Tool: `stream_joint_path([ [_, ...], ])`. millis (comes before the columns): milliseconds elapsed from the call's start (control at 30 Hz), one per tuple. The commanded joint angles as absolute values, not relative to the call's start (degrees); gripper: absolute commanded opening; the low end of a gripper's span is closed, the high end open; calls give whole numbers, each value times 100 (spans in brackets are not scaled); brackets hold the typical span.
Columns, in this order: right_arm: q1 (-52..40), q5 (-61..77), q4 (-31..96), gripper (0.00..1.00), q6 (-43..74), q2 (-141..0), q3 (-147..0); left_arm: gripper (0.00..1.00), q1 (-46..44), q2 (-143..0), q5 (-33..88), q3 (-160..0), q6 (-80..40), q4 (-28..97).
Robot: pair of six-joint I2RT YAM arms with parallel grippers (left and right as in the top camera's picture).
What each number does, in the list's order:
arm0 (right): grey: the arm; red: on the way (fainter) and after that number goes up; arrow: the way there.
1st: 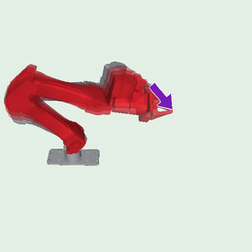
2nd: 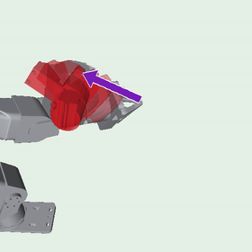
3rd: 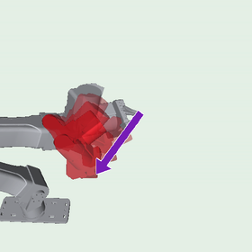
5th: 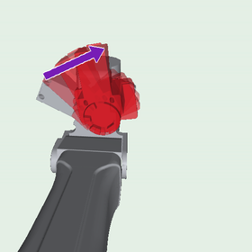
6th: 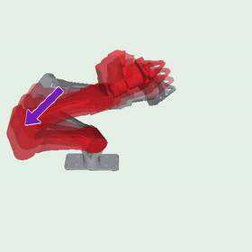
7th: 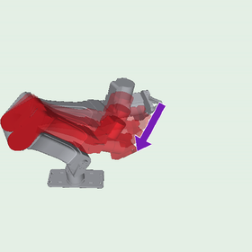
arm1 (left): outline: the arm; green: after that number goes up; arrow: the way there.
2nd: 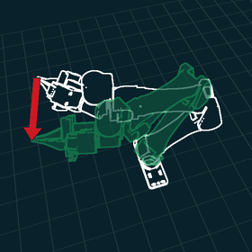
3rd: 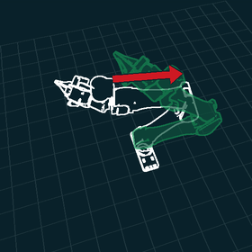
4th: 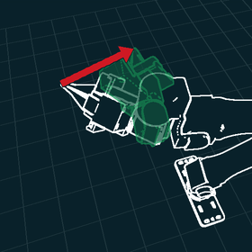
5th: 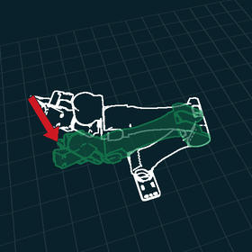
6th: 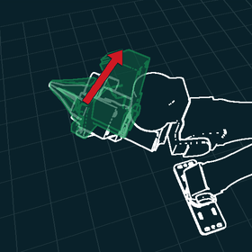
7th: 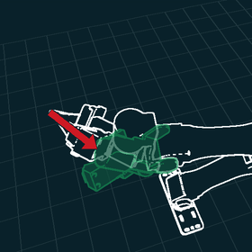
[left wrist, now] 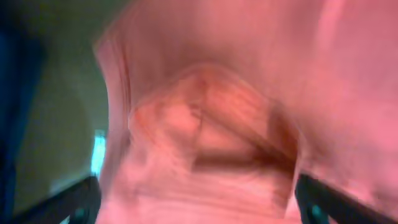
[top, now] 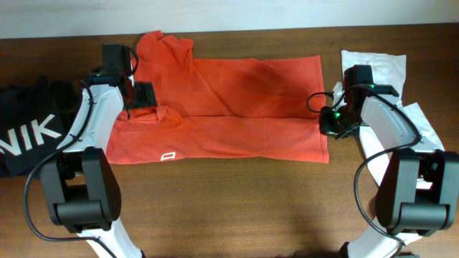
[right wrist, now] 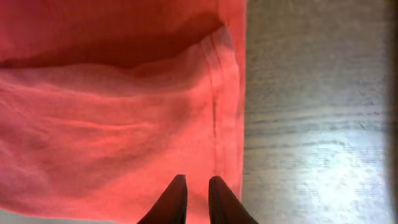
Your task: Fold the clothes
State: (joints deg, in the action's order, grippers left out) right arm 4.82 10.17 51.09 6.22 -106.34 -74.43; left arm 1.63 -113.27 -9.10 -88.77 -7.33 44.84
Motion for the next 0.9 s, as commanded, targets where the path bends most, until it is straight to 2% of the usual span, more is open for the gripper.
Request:
stream_joint_path([
  [0, 454, 362, 5323, 27, 624, -10650, -7518, 99, 220, -11380, -836, -8897, -725, 5266],
  [100, 456, 16, 5557, 32, 622, -10650, -7513, 99, 395, -11380, -838, -8897, -768, 5826],
  [333, 456, 375, 5605, 32, 620, -10652, -6987, 99, 1037, -11380, -814, -8707, -1522, 6595],
  [467, 449, 851, 5507, 33, 617, -10652, -6768, 99, 1157, -11380, -720, -8261, -1586, 6447],
  [533, 451, 862, 5502, 39, 617, -10652, -6709, 99, 1157, -11380, -725, -8012, -1586, 6302],
  [600, 451, 862, 5446, 41, 620, -10652, -6663, 99, 1157, -11380, -727, -7826, -1584, 6193],
  [867, 451, 1162, 5061, 40, 617, -10652, -6263, 99, 1157, -11380, -587, -7317, -1581, 5572],
])
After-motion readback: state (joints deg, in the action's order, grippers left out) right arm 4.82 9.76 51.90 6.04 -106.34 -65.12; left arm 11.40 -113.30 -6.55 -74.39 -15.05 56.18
